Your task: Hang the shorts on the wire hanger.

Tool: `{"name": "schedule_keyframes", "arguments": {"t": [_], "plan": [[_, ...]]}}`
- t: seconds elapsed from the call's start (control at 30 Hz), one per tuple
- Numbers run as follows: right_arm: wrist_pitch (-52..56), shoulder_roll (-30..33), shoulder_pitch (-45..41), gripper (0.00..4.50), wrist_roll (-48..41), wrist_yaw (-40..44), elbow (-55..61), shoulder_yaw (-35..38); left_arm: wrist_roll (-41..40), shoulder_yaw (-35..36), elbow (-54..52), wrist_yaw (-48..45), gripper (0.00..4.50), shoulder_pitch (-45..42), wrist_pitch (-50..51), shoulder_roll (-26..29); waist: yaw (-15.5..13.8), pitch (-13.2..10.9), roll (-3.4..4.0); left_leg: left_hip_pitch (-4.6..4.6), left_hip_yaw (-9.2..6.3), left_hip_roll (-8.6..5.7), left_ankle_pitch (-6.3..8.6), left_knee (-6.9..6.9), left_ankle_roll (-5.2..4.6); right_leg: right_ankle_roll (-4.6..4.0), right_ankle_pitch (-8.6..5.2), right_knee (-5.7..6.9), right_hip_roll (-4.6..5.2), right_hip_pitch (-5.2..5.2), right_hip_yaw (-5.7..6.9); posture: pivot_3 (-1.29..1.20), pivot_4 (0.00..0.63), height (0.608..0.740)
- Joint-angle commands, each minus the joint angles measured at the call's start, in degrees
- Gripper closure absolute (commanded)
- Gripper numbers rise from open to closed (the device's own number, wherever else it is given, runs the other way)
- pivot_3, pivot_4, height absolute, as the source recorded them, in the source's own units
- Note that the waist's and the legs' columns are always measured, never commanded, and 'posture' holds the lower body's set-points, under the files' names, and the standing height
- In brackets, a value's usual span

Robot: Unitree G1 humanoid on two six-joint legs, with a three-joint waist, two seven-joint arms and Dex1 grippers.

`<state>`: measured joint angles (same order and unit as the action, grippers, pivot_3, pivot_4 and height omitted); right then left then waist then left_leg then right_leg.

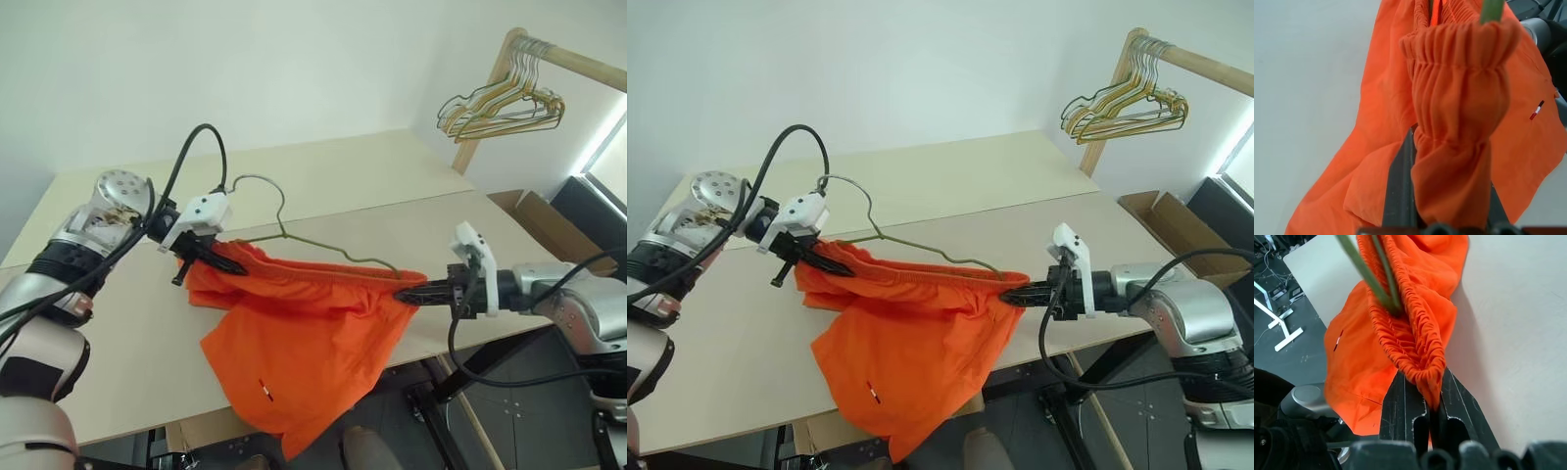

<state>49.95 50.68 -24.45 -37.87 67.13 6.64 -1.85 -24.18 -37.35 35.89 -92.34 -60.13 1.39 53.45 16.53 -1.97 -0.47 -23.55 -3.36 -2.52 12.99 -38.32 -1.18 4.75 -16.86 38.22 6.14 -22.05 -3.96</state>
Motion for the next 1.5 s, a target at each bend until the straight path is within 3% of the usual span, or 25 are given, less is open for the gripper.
{"name": "schedule_keyframes", "arguments": {"t": [0.03, 0.17, 0.3, 0.6, 0.63, 0.73, 1.0, 1.13, 1.3, 1.5], "plan": [[-0.9, 3.6, -0.1, 4.46, 1.9, 0.3, -2.0, 2.7, 4.7, 2.8, 4.6, -0.2, 4.50, 0.2, 1.4, 2.8, 0.0, 0.0, 0.00, 0.00, 0.00, 0.00, 0.00, 0.00, 0.00, 0.00, 0.00, -0.01, 0.00, 0.00, 0.00, -0.27, 0.000, 0.740], [-1.6, 4.0, -0.1, 4.46, 1.8, 0.9, -2.3, 3.1, 6.7, 1.6, 4.4, -0.2, 4.50, 0.8, -0.8, 3.5, 0.1, 0.0, 0.00, 0.01, 0.00, 0.01, 0.00, 0.00, 0.00, 0.00, 0.00, 0.01, 0.00, 0.00, 0.00, -0.28, 0.000, 0.740], [-2.4, 4.2, -0.2, 4.46, 1.6, 2.0, -2.7, 3.5, 13.4, -0.4, 8.1, -0.2, 4.50, 1.2, -9.9, 3.7, 0.1, 0.0, 0.00, 0.01, 0.00, 0.02, 0.00, 0.00, 0.00, 0.00, 0.00, 0.00, -0.01, 0.00, 0.00, -0.29, 0.000, 0.740], [-6.2, 2.3, 1.2, 4.46, 1.2, 1.3, -0.1, 5.0, 11.1, 1.6, 9.2, -0.2, 4.50, -0.3, -6.7, -0.4, 0.1, 0.0, 0.00, -0.03, 0.00, 0.00, 0.00, 0.00, 0.00, 0.00, 0.00, -0.01, 0.02, -0.01, 0.01, -0.29, 0.000, 0.740], [-6.3, 2.2, 1.2, 3.91, 0.9, 1.3, 0.1, 5.0, 10.9, 1.9, 8.9, -0.2, 4.50, -0.5, -6.2, -0.8, 0.1, 0.0, 0.00, -0.02, 0.00, 0.00, 0.00, 0.00, 0.00, 0.00, 0.00, -0.01, 0.02, -0.01, 0.01, -0.28, 0.000, 0.740], [-5.3, 1.9, 0.2, 3.06, 1.0, 0.2, 0.5, 4.5, 9.8, 3.4, 8.7, -0.2, 4.50, -1.1, -4.4, -2.6, 0.3, 0.0, 0.00, 0.02, 0.02, -0.02, 0.00, 0.01, 0.00, 0.00, 0.00, 0.05, 0.00, -0.03, -0.01, -0.29, 0.000, 0.740], [-4.2, 1.9, -1.7, 0.29, 0.0, -1.2, 2.8, 6.4, 9.0, 4.1, 7.2, -0.2, 4.50, -0.9, -3.8, -3.1, 0.2, 0.0, 0.00, -0.01, 0.01, 0.02, 0.00, 0.00, 0.00, 0.00, 0.00, 0.01, 0.00, 0.00, 0.01, -0.29, 0.000, 0.740], [0.5, 1.6, -8.0, 0.29, -2.1, -4.5, 6.7, 5.8, 8.8, 4.0, 6.9, -0.2, 4.50, -1.0, -3.7, -3.5, 0.3, 0.0, 0.01, 0.01, 0.02, 0.02, 0.00, 0.01, 0.00, 0.00, 0.00, 0.02, 0.02, -0.02, -0.02, -0.29, 0.000, 0.740], [15.7, 1.6, -23.5, 0.29, 3.3, -10.6, 11.2, -8.8, 8.7, 4.5, 6.7, -0.2, 4.50, -1.7, -3.8, -4.9, 0.8, 0.0, 0.03, 0.01, 0.00, 0.06, 0.00, 0.02, 0.00, 0.00, 0.00, 0.10, 0.01, -0.09, -0.01, -0.30, 0.000, 0.740], [17.1, 0.2, -29.9, 0.29, 9.8, -12.5, 13.1, -21.5, 8.7, 5.2, 6.7, -0.2, 4.50, -1.9, -3.7, -5.7, 1.0, 0.0, 0.03, -0.24, -0.05, -0.09, 0.00, -0.01, 0.00, 0.00, 0.00, 0.30, 0.19, -0.24, 0.02, -0.29, 0.000, 0.740]]}}
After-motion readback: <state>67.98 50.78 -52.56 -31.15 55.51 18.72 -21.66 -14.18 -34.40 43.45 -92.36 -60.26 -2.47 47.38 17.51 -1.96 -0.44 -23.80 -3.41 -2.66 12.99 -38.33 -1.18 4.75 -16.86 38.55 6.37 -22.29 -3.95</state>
